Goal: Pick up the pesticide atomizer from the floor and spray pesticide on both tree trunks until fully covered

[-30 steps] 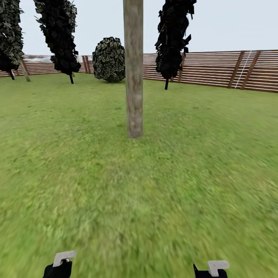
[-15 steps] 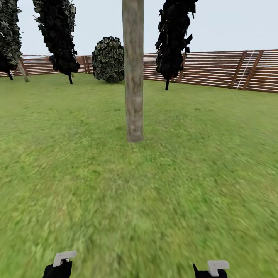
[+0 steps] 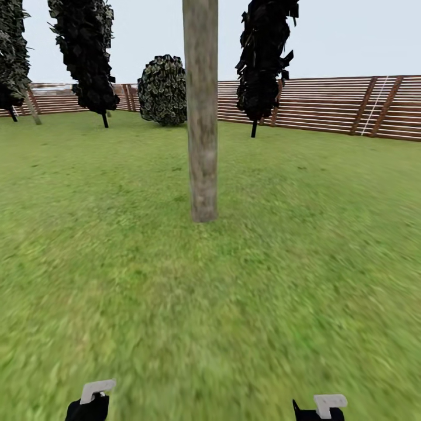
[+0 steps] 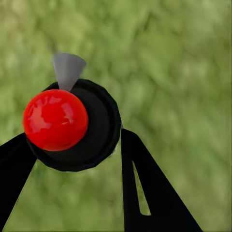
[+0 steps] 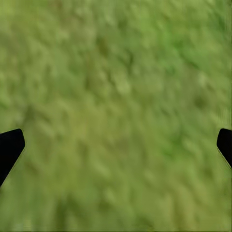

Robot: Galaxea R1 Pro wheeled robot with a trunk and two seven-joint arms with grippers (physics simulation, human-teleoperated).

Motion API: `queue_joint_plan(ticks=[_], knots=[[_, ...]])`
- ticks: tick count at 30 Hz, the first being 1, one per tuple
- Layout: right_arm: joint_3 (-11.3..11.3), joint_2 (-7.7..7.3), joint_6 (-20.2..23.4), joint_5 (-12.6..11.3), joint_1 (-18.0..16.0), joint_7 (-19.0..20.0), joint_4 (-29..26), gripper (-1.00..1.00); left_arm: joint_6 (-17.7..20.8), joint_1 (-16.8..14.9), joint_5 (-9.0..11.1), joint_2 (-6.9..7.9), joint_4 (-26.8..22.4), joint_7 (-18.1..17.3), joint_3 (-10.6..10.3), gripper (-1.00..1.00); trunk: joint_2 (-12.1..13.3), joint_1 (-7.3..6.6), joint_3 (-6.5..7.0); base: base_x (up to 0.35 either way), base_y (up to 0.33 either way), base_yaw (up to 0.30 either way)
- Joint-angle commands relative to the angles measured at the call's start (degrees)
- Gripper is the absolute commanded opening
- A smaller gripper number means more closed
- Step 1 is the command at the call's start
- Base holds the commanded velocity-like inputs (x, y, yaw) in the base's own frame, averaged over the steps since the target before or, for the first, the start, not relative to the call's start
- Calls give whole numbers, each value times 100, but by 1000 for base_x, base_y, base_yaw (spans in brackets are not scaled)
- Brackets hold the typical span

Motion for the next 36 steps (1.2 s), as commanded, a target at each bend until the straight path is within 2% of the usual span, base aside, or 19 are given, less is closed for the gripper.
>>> queue_joint_plan(ticks=[1,36], knots=[[-8,1,-16,24,-2,-2,3,100,-18,-3,41,0,3,6,-5,-100,-1,2,-5,337,0,0],[-15,1,-20,24,-2,-2,3,100,-18,-3,41,0,3,6,-11,-100,-1,2,-5,337,0,0]])
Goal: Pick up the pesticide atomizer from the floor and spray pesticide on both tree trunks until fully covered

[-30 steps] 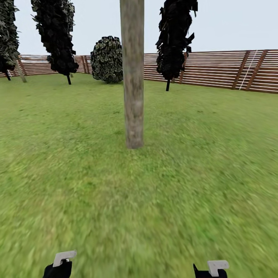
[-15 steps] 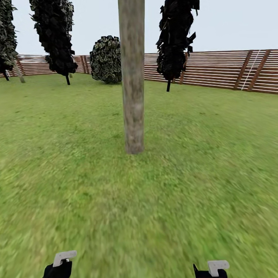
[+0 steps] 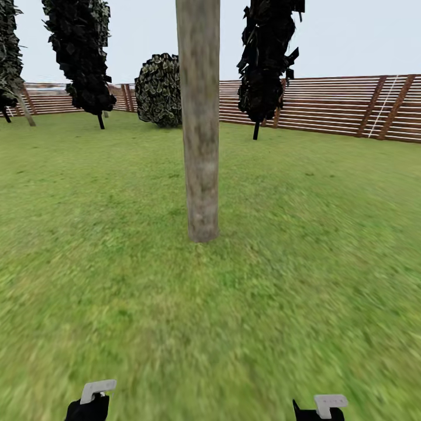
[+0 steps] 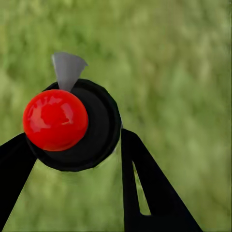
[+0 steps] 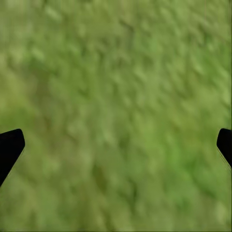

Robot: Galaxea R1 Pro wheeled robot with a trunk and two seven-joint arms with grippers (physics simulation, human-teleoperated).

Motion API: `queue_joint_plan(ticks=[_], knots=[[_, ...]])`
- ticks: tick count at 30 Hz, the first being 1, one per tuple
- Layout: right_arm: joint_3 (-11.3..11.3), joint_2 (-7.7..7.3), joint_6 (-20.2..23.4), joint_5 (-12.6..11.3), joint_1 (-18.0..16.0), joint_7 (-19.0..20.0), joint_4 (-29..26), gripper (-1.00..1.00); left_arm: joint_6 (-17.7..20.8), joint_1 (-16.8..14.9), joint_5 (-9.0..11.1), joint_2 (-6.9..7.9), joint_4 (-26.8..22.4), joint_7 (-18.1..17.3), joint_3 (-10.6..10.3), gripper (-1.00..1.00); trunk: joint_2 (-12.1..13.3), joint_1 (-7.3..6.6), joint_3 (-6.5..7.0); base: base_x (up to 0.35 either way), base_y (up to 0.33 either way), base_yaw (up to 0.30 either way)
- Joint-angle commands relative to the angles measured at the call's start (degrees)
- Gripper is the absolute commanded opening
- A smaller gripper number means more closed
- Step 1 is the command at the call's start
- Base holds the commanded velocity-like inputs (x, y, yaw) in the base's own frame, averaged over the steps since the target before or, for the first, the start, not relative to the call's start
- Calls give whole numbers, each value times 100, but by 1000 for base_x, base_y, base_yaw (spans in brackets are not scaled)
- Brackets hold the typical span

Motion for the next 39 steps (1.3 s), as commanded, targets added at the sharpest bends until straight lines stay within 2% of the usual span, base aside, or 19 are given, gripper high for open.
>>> queue_joint_plan(ticks=[1,39], knots=[[-8,1,-17,24,-2,-2,3,100,-18,-3,41,0,3,6,-4,-100,-1,2,-4,337,0,0],[-4,7,-5,22,-2,15,-2,100,-21,-3,50,9,3,-3,1,-100,-1,2,13,325,0,-17]])
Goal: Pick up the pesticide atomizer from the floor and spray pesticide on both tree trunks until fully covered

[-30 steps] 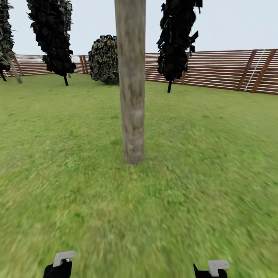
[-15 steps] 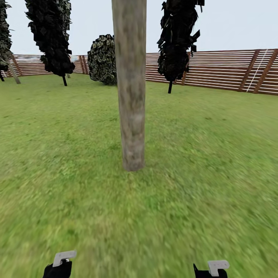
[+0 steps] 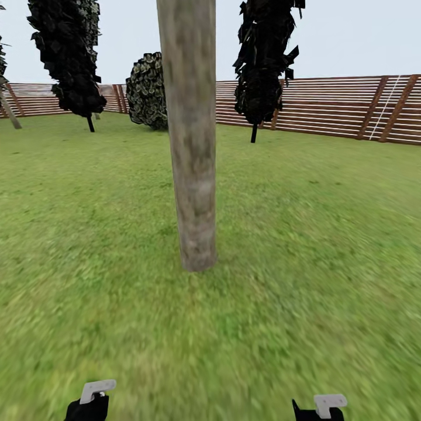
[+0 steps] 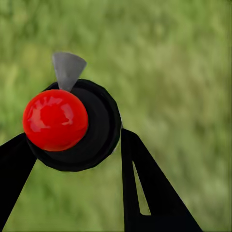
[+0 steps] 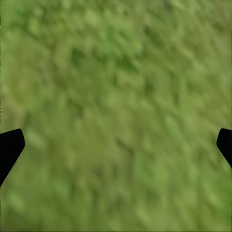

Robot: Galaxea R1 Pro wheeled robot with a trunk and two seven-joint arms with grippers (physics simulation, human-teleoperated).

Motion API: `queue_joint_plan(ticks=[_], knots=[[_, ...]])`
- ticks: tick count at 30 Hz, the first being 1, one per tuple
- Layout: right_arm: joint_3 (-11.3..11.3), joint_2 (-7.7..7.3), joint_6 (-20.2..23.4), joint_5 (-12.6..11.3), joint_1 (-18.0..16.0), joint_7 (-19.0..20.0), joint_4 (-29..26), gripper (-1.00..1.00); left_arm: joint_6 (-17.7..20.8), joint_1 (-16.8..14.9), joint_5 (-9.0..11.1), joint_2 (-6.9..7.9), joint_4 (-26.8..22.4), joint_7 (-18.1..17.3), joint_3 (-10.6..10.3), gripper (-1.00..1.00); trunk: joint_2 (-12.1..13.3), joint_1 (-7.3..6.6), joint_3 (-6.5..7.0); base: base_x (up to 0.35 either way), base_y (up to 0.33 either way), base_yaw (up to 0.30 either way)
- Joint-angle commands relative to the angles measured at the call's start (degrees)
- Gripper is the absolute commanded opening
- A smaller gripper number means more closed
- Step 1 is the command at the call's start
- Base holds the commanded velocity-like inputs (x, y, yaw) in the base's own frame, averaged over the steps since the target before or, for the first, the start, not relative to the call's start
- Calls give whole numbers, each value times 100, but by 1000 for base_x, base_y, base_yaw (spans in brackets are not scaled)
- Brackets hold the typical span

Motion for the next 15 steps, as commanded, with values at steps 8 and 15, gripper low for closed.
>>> queue_joint_plan(ticks=[8,15], knots=[[159,-9,-9,81,-3,47,-60,100,18,-53,-37,12,-17,-62,-72,-100,-1,0,-4,22,0,-1],[1035,-37,6,1126,-455,172,-98,100,45,-116,-1055,26,-89,-848,-552,-100,-1,0,-4,0,0,0]])
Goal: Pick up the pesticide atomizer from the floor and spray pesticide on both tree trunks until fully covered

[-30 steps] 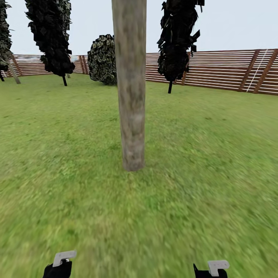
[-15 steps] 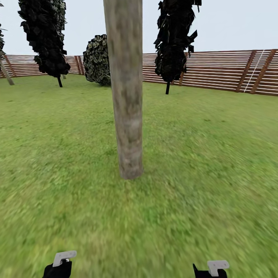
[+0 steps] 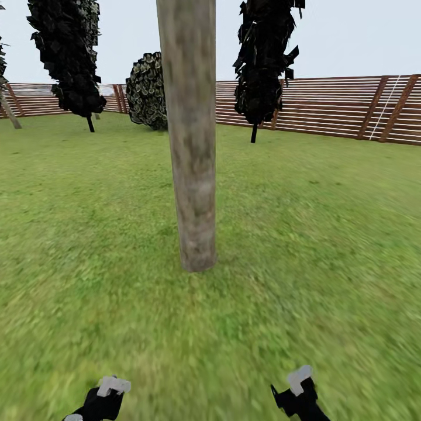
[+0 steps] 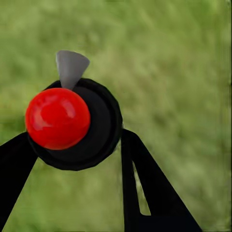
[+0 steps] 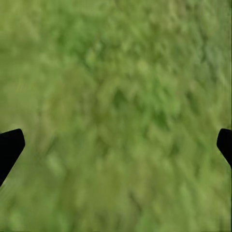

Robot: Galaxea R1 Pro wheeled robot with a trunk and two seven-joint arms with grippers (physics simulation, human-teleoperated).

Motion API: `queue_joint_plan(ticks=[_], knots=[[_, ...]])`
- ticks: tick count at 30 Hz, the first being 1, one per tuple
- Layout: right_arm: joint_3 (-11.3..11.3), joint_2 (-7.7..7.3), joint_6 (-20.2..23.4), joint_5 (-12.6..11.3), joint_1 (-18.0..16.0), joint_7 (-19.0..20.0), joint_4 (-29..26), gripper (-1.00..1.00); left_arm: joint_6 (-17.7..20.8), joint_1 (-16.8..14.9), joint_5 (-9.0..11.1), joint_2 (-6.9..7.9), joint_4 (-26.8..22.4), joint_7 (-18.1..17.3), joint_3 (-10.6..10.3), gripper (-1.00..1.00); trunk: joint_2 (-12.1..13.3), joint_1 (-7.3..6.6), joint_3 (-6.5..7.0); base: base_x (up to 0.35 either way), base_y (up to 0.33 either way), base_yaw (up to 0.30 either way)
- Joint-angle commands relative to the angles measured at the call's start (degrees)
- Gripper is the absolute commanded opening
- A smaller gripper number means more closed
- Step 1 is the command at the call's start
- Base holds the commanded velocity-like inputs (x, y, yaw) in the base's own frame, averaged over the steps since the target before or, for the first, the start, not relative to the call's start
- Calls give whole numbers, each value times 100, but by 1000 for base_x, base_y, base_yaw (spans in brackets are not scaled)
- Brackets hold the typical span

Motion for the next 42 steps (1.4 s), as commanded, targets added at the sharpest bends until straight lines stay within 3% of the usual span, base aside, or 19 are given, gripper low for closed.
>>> queue_joint_plan(ticks=[1,4,5,7,8,10,16,20,27,30,38,39,42], knots=[[104,9,-3,245,-137,197,1,100,-18,-42,-279,5,-30,-244,-44,-100,-2,-1,-5,0,0,0],[253,26,14,641,-596,1424,-1,100,-3,-388,-998,15,-70,-1093,-97,-100,-2,-1,-5,0,0,0],[261,27,16,664,-662,1598,0,100,-2,-443,-1084,20,-71,-1229,-100,-100,-2,-1,-5,0,0,0],[280,29,28,726,-950,2216,6,100,1,-678,-1413,60,-76,-1989,-106,-100,-2,-1,-5,0,0,0],[283,29,33,737,-1013,2337,7,100,1,-731,-1484,68,-79,-2184,-106,-100,-2,-1,-5,0,0,0],[298,31,79,786,-1213,2771,7,100,2,-938,-1759,91,-83,-2905,-108,-100,-2,-1,-5,0,0,0],[270,227,73,776,-1323,2717,69,100,35,-924,-1561,149,-121,-2833,69,-100,-1,-1,-4,0,0,0],[306,357,75,804,-1355,2733,80,100,42,-1035,-1449,34,-193,-2936,53,-100,-1,-1,-4,0,0,0],[498,584,94,813,-1363,2745,69,100,22,-1265,-1485,-21,-211,-3160,19,-100,-1,-1,-4,0,0,0],[595,609,98,806,-1370,2804,64,100,21,-1364,-1495,-31,-214,-3256,-8,-100,-1,-1,-4,0,0,0],[853,680,105,809,-1481,3061,-10,100,35,-1453,-1731,-199,-215,-3513,-265,-100,-1,-1,-4,0,0,0],[1517,691,107,806,-1524,3811,-11,100,37,-1458,-1903,-257,-217,-4347,-758,-100,-1,-1,-4,0,0,0],[1521,725,108,805,-1550,3836,-2,100,37,-1474,-2054,-311,-216,-4346,-807,-100,-1,-1,-4,0,0,0]])
